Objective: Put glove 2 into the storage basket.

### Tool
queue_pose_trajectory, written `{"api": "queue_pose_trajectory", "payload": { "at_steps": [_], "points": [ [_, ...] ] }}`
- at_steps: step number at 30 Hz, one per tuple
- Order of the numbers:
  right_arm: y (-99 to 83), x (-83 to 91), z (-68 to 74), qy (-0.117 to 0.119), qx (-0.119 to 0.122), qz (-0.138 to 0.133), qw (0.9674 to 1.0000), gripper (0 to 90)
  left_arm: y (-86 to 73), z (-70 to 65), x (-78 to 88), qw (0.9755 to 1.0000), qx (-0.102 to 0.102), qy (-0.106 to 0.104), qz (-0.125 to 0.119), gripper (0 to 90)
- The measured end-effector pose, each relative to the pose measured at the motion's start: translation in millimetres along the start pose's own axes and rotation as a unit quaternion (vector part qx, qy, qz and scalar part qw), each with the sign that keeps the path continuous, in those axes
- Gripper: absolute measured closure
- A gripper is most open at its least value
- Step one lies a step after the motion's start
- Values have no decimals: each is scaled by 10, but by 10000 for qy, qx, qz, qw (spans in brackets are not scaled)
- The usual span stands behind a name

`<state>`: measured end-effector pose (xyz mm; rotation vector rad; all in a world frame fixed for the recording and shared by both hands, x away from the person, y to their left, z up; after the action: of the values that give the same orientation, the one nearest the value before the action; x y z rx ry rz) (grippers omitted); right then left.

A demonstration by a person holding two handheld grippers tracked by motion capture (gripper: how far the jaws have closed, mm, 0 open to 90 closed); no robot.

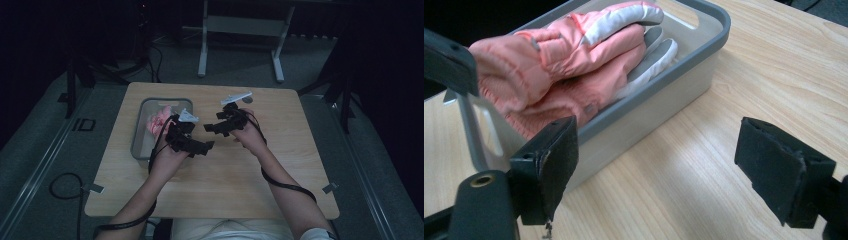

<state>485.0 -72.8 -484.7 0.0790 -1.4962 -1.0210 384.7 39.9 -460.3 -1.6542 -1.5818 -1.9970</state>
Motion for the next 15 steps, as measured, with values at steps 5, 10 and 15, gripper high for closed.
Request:
{"api": "queue_pose_trajectory", "payload": {
  "at_steps": [5,10,15],
  "points": [
    [-111,49,-20,2,19,-84,10000,171,-18,-100,-79,10000,-86,0,-14,17],
    [-277,89,-70,-71,29,-75,9999,170,-41,-221,-162,9998,-205,-81,-7,17],
    [-408,122,-104,-148,22,-105,9998,170,-61,-361,-271,9990,-401,-214,1,17]
  ]
}}
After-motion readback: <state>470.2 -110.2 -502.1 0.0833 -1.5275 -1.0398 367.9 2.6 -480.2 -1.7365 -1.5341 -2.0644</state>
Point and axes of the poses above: each handheld gripper's, and its own axes: x roughly backward along the jaws, y roughly out of its top, z roughly to its left, the point moved 6 cm from there along -x, roughly forward along the jaws, and after that the axes turned 12 degrees about z, right-handed, at the moved point
